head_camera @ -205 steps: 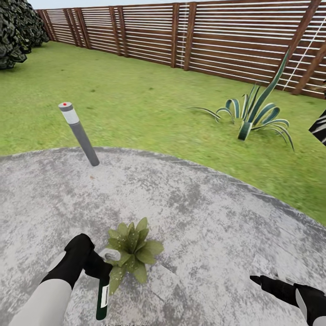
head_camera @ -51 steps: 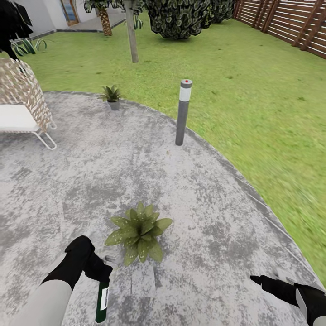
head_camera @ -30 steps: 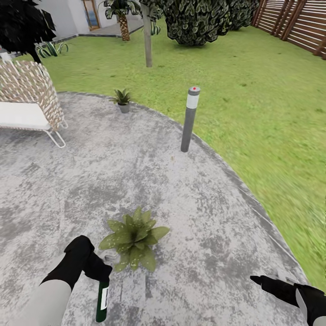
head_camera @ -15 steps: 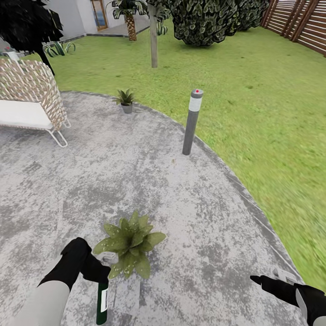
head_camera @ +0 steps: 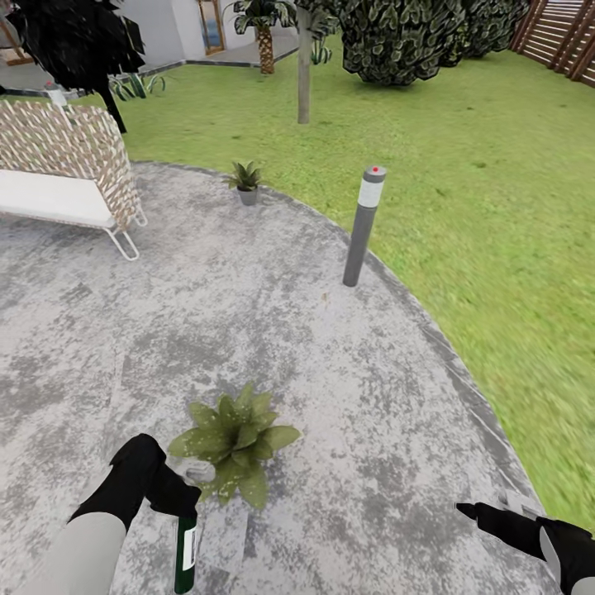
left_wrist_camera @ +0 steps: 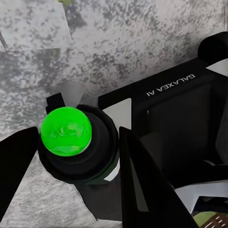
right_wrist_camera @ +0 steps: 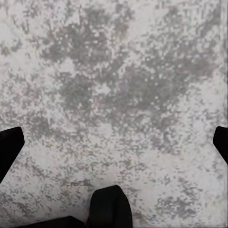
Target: Pick up the pesticide atomizer in the garden and spray insectifuge to fully cover both potted plants in the garden.
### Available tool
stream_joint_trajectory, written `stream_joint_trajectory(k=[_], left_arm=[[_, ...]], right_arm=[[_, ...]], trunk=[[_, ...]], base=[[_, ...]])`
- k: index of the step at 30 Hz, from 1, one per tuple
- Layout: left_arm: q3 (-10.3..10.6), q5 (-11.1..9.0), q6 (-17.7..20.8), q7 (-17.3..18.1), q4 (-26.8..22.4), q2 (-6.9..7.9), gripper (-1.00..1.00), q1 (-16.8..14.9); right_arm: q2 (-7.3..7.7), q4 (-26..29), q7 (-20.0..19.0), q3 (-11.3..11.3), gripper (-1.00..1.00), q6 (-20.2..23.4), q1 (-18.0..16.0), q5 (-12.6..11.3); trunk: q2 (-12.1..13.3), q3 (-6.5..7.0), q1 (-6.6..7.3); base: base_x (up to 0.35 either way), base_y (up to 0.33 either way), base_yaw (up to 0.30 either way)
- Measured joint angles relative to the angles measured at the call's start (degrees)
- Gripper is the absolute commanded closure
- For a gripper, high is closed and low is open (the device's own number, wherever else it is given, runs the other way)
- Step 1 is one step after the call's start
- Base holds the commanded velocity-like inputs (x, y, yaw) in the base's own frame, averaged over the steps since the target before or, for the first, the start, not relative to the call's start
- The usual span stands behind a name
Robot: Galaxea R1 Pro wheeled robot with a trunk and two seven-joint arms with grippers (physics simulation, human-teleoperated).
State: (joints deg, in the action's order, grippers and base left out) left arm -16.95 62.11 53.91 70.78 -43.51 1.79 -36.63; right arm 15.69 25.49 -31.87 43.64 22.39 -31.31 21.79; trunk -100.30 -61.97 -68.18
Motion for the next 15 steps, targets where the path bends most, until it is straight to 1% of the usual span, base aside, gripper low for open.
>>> stream_joint_trajectory(k=[3,8,11,15], left_arm=[[0.0,0.0,0.1,0.0,0.0,0.01,1.00,0.0],[0.0,0.0,0.0,0.0,0.0,0.01,1.00,0.0],[0.0,0.0,0.1,0.0,0.0,-0.03,1.00,0.0],[0.0,0.1,0.1,0.0,0.0,-0.08,1.00,0.0]], right_arm=[[0.00,0.0,0.0,0.0,-1.00,0.0,0.0,0.0],[-0.01,0.0,0.0,0.0,-1.00,0.0,0.0,0.0],[0.00,-0.1,0.1,0.0,-1.00,0.0,0.0,0.0],[-0.01,-0.1,0.1,0.0,-1.00,-0.1,0.0,0.0]], trunk=[[0.0,0.00,0.00],[0.0,0.00,0.00],[0.0,0.00,0.00],[0.0,0.00,0.00]], base=[[0.002,-0.338,0.136],[0.000,-0.315,0.229],[0.000,-0.121,0.241],[0.000,-0.023,0.242]])
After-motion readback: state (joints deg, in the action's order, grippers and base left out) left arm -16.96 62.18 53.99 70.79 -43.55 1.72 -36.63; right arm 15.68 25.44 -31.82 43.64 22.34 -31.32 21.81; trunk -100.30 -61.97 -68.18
